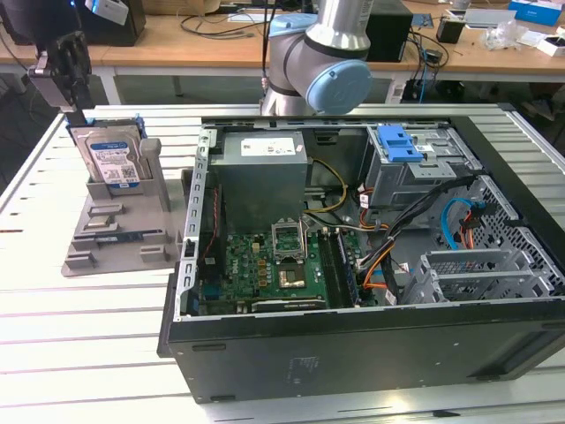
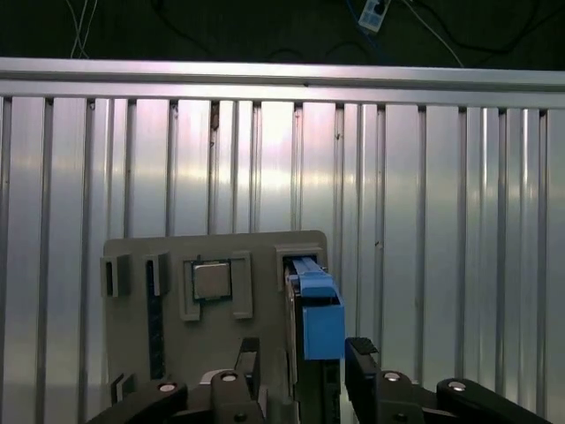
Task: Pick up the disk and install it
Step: 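Pick up the disk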
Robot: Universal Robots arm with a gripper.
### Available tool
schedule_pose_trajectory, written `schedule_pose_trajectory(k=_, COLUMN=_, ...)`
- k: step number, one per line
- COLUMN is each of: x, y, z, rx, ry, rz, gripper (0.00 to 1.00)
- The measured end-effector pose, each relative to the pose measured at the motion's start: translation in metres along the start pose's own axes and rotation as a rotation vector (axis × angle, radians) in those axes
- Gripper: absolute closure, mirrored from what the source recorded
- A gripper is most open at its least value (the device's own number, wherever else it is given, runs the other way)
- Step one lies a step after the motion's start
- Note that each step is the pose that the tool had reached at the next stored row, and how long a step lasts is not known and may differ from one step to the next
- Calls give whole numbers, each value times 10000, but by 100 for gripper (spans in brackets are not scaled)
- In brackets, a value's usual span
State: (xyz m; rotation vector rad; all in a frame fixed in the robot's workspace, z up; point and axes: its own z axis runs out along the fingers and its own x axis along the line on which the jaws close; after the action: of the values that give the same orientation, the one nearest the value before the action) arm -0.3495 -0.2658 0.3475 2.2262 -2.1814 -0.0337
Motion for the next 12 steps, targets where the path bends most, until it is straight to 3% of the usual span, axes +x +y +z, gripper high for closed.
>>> schedule_pose_trajectory(k=1, x=0, y=0, z=0, rx=0, ry=0, rz=0, gripper=51)
schedule_pose_trajectory(k=2, x=0, y=0, z=0, rx=0, ry=0, rz=0, gripper=45)
schedule_pose_trajectory(k=4, x=-5, y=0, z=2, rx=3, ry=-1, rz=3, gripper=45)
schedule_pose_trajectory(k=6, x=-78, y=-2, z=18, rx=0, ry=1, rz=0, gripper=45)
schedule_pose_trajectory(k=10, x=-96, y=-7, z=154, rx=0, ry=47, rz=-74, gripper=45)
schedule_pose_trajectory(k=12, x=-120, y=-8, z=187, rx=-2, ry=48, rz=-104, gripper=45)
